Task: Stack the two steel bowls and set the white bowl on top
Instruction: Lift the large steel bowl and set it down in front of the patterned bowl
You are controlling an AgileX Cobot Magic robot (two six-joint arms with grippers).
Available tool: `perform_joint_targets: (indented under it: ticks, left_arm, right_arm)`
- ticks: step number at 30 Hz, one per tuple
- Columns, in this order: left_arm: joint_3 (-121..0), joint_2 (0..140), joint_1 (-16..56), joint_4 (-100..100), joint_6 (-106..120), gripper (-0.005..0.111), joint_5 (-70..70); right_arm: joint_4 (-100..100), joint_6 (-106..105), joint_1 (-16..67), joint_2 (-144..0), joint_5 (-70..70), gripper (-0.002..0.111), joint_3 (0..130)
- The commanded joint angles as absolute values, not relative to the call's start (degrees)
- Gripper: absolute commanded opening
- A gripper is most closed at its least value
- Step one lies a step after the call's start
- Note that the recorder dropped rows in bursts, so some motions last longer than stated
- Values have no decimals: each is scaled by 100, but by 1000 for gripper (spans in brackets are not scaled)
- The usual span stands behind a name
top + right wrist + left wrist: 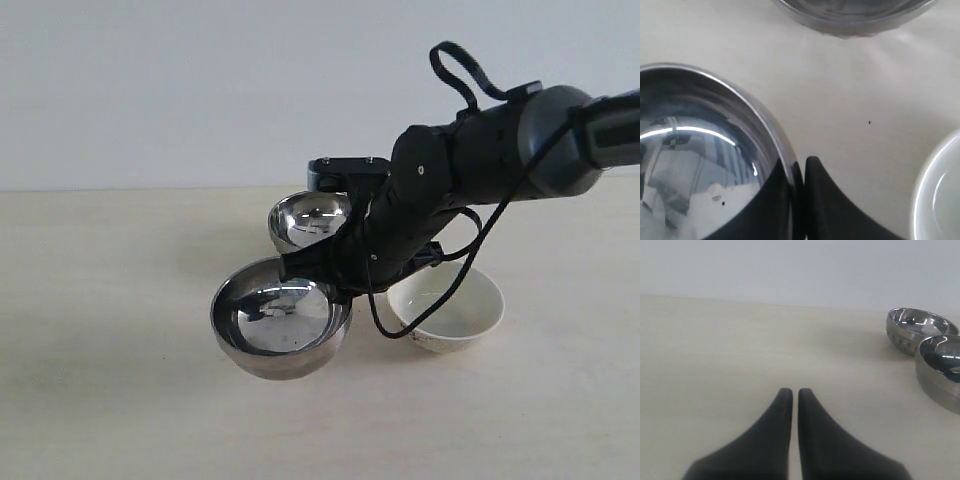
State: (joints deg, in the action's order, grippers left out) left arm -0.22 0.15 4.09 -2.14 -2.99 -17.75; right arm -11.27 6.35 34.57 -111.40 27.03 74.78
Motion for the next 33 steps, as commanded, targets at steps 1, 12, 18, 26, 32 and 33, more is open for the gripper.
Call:
perform_joint_targets:
  ticks: [1, 12, 18, 26, 32, 33]
  left_arm:
    - [0, 0, 394, -204, -303, 4, -1759]
    - [0, 0, 394, -204, -303, 4, -1759]
    - [0, 0, 394, -204, -303, 4, -1759]
    - [0, 0, 394, -204, -303, 4, -1759]
    - [0, 0, 394, -204, -303, 4, -1759]
    - [0, 0, 394, -204, -303, 4, -1759]
  right_arm:
    - [-1529, 382, 3241, -11258, 2547, 0, 7462]
    - [-1922, -254, 3027, -11268, 2596, 0, 7430]
    - [-1913, -223, 2961, -11268, 2576, 0, 7430]
    - [-1845, -230, 2912, -11268, 2549, 0, 7430]
    - [-1845, -230, 2912, -11455, 2472, 0, 7430]
    - [-1859, -230, 2912, -11548, 2432, 0, 7430]
